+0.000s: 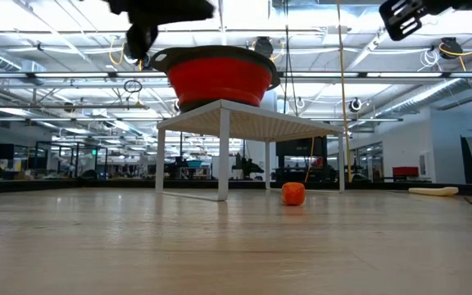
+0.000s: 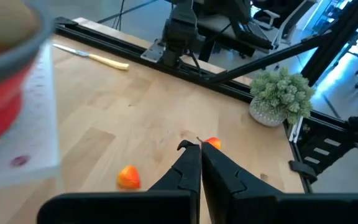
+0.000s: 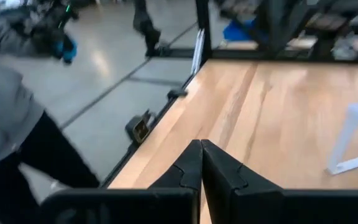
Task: Pick & Place Fruit
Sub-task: Put the pear into the red strainer bowl on the shelf
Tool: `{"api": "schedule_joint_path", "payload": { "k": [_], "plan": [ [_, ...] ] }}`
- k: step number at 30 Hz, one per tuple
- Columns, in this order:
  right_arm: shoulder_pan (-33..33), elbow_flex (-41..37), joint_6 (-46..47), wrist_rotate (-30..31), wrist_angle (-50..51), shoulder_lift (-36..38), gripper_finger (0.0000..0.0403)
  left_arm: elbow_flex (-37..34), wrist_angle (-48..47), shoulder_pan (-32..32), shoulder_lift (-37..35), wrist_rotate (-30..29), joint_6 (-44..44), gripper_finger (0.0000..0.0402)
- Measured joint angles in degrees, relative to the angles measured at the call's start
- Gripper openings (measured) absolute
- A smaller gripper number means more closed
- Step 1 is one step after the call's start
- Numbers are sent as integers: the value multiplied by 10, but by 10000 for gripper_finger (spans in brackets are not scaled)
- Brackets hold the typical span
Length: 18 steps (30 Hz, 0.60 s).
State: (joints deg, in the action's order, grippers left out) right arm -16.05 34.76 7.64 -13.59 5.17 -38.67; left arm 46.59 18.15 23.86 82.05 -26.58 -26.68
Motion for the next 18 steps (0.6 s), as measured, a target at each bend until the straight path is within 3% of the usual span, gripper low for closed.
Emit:
{"api": "schedule_joint_path", "payload": {
  "k": [18],
  "plan": [
    [-113, 158, -78, 1, 209, -254, 0, -155, -4, 0, -233, 24, 63, 3]
  ]
}}
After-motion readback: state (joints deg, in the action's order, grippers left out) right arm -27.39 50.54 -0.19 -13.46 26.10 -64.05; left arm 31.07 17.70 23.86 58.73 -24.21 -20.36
